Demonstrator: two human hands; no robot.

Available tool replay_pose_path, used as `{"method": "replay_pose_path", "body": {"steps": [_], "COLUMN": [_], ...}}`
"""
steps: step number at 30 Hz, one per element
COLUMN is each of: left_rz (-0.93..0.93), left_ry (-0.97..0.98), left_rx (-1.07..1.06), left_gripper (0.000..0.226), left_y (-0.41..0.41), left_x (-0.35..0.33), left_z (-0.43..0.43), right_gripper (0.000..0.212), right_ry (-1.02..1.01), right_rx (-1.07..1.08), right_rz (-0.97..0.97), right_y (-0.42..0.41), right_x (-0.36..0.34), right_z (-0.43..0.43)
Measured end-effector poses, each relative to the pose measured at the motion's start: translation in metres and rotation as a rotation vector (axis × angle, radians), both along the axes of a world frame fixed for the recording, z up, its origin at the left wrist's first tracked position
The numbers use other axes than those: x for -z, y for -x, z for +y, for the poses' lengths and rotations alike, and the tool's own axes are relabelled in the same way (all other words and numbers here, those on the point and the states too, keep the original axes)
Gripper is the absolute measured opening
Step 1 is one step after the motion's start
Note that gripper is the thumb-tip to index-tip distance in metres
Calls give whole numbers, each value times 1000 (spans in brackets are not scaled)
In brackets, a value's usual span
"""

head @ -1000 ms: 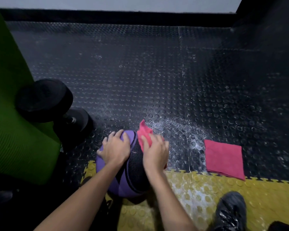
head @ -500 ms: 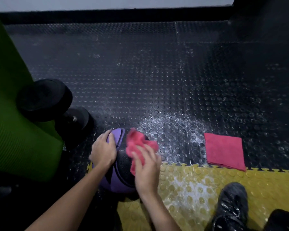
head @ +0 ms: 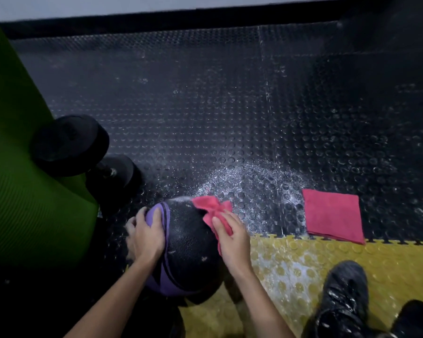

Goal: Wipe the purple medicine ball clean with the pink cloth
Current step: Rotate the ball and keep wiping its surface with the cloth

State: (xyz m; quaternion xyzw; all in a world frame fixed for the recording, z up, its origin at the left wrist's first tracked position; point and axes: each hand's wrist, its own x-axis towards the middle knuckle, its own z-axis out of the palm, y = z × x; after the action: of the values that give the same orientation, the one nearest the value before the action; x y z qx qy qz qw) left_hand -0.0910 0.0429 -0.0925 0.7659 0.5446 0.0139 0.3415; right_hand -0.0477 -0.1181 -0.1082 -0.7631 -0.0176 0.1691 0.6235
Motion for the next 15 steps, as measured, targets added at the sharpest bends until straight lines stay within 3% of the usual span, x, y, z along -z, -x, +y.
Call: {"method": "replay_pose_path", "body": {"steps": [3, 5, 8, 12, 13, 15], "left_rz": [10, 7, -11, -57, -64, -67], "left_ry": [-52, -84, -109, -139, -146, -164], "left_rx": [57, 91, 140, 211, 228, 264], "left_gripper": [49, 48, 53, 64, 67, 70], "left_y": [5, 4, 7, 14, 15, 15], "left_x": [6, 7, 7, 5, 4, 3], "left_z": [5, 3, -9, -11, -12, -15], "right_gripper": [29, 26, 26, 54, 51, 30], "right_ry": [8, 5, 171, 438, 413, 207], "right_rx": [-39, 3, -37, -270, -259, -97], "right_rz": [105, 236, 67, -338, -329, -135], "right_y": [-7, -10, -6, 2, 2, -3], "right_x": [11, 8, -1, -10, -6, 3], "right_z": [-1, -2, 3, 13, 13, 3]}}
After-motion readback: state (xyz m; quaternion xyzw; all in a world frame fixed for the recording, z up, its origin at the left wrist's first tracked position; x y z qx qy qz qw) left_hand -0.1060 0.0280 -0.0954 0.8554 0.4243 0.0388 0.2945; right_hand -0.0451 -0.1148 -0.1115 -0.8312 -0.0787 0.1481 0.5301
